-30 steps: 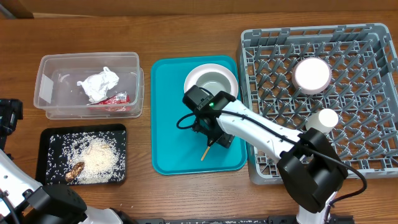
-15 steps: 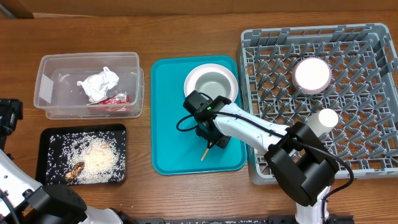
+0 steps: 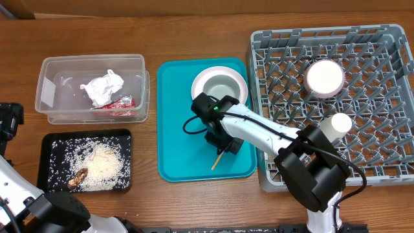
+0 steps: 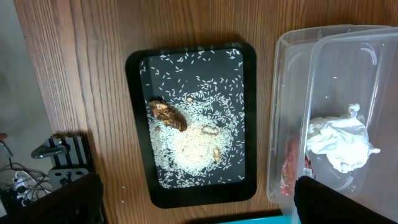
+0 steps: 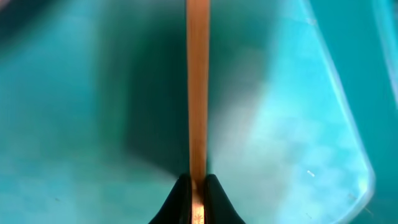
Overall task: Sort waste into correct bins and load items into the dishwasher
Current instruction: 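Grasp the second chopstick with the right gripper, then carry the chopstick into the back of the dish rack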
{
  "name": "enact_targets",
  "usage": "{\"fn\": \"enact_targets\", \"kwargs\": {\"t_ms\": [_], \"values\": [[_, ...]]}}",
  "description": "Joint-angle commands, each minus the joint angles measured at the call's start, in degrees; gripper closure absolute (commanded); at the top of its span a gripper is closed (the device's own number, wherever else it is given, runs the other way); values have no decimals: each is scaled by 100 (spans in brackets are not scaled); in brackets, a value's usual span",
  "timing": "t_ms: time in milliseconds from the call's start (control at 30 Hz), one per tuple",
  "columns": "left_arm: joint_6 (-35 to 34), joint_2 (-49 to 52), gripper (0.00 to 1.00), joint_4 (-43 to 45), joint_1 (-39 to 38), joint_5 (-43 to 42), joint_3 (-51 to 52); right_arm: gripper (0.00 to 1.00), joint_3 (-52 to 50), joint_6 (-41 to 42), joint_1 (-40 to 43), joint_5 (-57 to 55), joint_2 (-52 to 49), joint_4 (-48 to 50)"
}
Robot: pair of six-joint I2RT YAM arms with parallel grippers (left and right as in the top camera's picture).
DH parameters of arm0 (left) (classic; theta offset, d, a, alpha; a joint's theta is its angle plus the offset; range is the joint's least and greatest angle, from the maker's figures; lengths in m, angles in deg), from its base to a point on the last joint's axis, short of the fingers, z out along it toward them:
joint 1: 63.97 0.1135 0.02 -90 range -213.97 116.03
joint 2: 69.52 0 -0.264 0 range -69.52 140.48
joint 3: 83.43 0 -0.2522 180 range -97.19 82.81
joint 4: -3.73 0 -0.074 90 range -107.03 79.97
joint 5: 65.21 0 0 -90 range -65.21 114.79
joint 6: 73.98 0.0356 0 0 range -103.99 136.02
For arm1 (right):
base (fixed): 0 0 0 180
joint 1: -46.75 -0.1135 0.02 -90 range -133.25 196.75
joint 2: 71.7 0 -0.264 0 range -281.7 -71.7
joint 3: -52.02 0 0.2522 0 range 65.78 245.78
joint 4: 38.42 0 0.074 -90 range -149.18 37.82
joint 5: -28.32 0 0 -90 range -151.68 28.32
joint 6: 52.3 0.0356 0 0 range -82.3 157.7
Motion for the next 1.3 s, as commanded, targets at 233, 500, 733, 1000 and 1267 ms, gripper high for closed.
{"fn": "enact_targets", "kwargs": {"t_ms": [233,500,733,1000,1267], "values": [[-118,-48,0,4,20,61,-72,96,1231,-1604,566,859,529,-669],[-118,-48,0,4,20,59,-72,96,1731,-3611,1495,1482,1266,-1274],[-118,-48,0,4,20,59,-72,96,1777,-5407,2404,1473,1545,-1209],[-118,-48,0,4,20,61,-72,96,1770,-6485,2852,402,1521,-752],[-118,-48,0,4,20,59,-72,96,1696,-6625,2986,66,1298,-468]]}}
